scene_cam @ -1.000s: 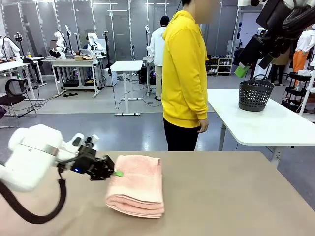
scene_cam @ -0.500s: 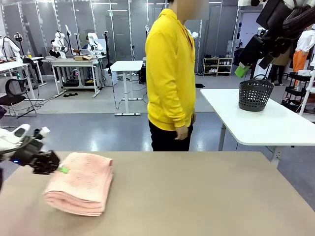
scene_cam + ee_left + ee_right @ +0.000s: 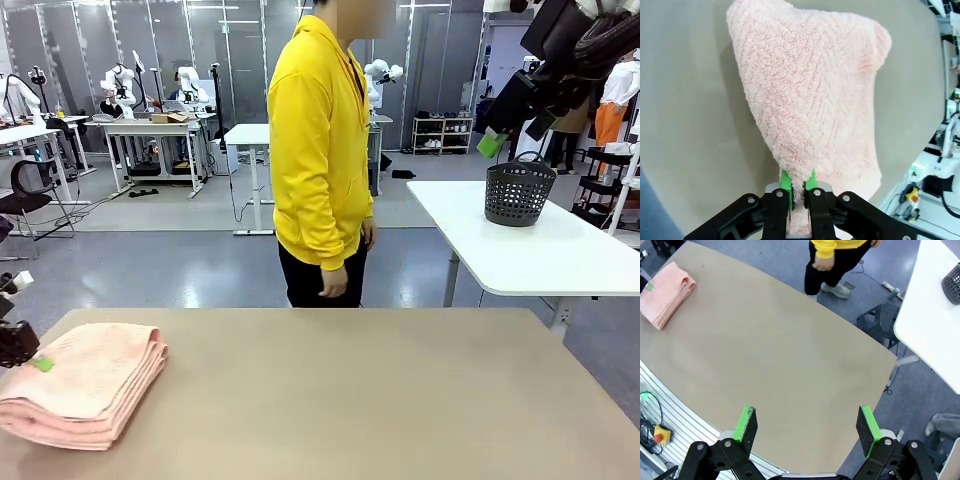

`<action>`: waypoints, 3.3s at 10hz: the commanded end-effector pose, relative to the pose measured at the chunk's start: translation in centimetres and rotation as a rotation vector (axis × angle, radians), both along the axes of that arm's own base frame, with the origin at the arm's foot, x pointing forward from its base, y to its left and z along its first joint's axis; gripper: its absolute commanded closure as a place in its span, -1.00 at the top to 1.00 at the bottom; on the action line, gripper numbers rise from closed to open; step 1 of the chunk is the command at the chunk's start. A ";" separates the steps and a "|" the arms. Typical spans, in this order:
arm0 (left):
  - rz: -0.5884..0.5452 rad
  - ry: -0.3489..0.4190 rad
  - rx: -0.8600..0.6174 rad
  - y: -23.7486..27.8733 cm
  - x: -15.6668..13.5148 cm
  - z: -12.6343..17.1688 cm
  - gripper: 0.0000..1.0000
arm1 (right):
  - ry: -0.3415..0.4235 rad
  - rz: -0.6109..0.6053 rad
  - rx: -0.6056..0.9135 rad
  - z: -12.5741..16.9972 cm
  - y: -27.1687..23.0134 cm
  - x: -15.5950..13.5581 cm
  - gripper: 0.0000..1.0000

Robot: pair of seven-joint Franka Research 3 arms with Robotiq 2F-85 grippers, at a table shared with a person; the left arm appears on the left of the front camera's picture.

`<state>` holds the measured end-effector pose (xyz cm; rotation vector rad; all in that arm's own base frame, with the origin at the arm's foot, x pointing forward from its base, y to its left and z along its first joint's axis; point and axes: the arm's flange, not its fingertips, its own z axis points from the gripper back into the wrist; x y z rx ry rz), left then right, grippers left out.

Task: Fold the towel.
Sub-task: Pick up the 100 cm Hotel Towel and place it on the left side of the table.

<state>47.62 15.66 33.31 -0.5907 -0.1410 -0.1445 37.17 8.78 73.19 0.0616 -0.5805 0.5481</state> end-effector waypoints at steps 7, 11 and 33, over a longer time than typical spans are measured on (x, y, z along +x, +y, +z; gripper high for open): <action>0.008 0.011 0.148 1.8 -1.1 0.0 0.79 | 0.006 -0.001 -0.003 0.1 0.0 -0.1 1.00; 0.026 0.025 0.231 1.4 -2.2 1.5 0.97 | 0.006 -0.001 -0.003 0.1 0.0 -0.1 1.00; 0.024 0.021 0.218 1.5 -2.4 2.0 1.00 | 0.006 -0.001 -0.003 0.1 0.0 -0.1 1.00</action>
